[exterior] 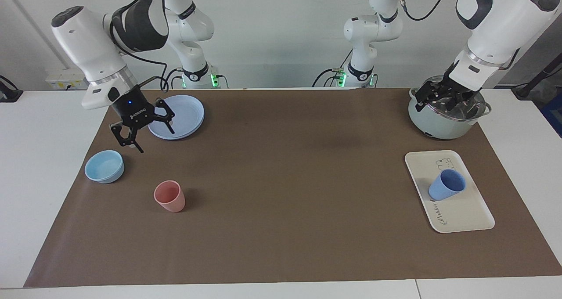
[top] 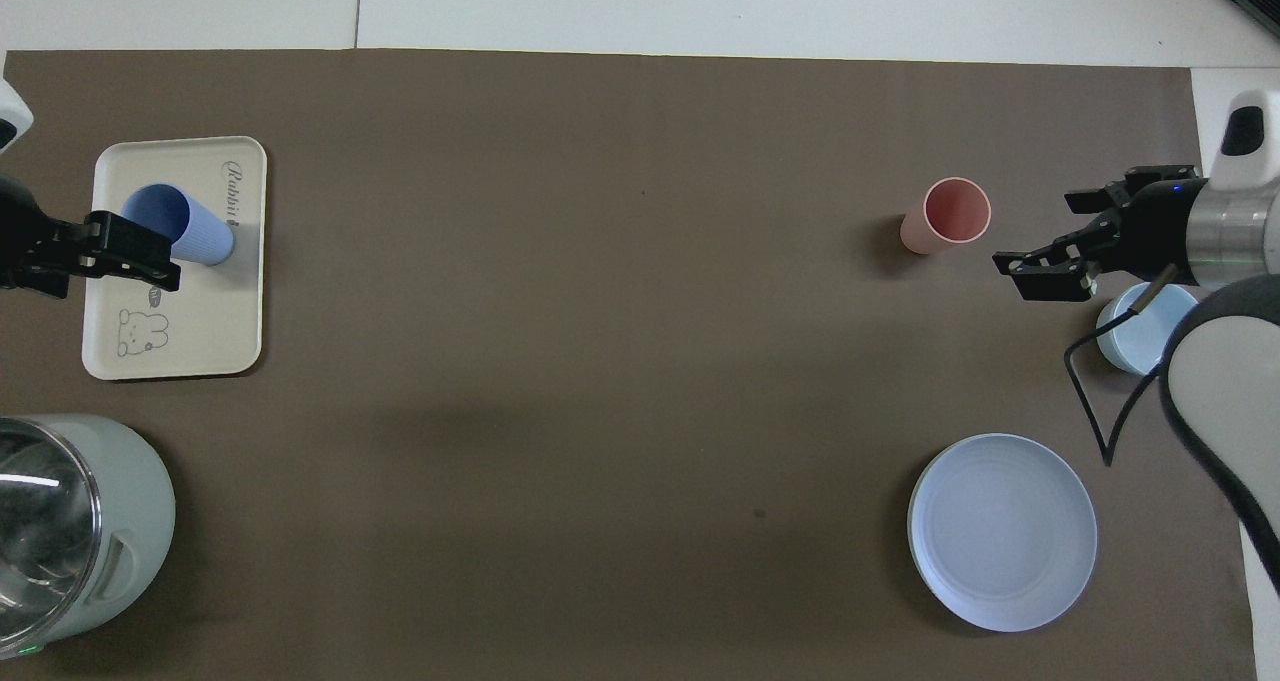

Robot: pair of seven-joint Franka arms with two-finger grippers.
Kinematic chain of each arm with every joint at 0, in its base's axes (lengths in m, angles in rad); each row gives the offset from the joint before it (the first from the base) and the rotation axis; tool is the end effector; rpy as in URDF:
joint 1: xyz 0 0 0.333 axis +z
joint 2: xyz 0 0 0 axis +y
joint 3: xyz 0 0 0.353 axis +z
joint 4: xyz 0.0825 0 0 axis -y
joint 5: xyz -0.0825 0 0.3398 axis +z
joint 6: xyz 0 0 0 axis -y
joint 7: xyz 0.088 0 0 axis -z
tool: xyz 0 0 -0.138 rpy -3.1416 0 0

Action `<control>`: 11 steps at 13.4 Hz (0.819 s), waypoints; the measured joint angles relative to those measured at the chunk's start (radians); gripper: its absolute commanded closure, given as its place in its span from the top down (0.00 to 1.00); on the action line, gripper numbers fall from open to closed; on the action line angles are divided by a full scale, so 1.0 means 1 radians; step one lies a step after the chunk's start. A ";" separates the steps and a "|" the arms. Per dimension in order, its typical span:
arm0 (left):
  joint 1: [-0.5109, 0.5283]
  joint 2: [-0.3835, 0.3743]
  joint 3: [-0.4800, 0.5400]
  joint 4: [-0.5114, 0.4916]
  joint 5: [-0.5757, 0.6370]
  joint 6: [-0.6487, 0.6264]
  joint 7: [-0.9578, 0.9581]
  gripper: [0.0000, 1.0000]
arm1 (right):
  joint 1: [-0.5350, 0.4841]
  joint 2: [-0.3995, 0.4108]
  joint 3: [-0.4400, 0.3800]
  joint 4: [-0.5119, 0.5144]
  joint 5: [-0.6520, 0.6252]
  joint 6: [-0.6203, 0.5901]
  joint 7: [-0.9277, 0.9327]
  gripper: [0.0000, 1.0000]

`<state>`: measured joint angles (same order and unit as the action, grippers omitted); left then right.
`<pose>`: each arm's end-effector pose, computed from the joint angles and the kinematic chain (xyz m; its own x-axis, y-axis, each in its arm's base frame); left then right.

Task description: Place cup on tray

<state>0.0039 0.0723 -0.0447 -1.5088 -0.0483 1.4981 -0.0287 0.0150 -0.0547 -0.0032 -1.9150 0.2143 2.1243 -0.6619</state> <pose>0.5240 -0.0274 0.6135 0.9963 -0.0157 -0.0842 -0.0115 -0.9987 0.0491 0.5335 0.0214 0.5634 0.7900 0.5217 0.3221 0.5532 -0.8330 -0.0076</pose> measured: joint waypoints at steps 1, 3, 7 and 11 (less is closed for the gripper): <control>0.000 0.000 -0.001 0.000 0.000 0.000 0.000 1.00 | 0.024 -0.014 0.001 0.000 -0.056 -0.020 0.116 1.00; 0.000 -0.001 -0.002 -0.001 0.000 0.000 0.000 1.00 | 0.067 -0.029 0.002 0.001 -0.149 -0.067 0.338 1.00; 0.001 -0.002 -0.002 -0.002 0.000 0.000 0.000 1.00 | 0.088 -0.032 0.003 0.114 -0.221 -0.311 0.656 1.00; 0.001 -0.002 -0.002 -0.002 0.000 0.001 0.001 1.00 | 0.079 -0.030 0.000 0.258 -0.222 -0.552 0.801 1.00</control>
<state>0.0050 0.0699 -0.0470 -1.5109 -0.0483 1.4990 -0.0274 0.0941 -0.0846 -0.0029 -1.6567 -0.0073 1.5724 0.1392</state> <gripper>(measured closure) 0.000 0.000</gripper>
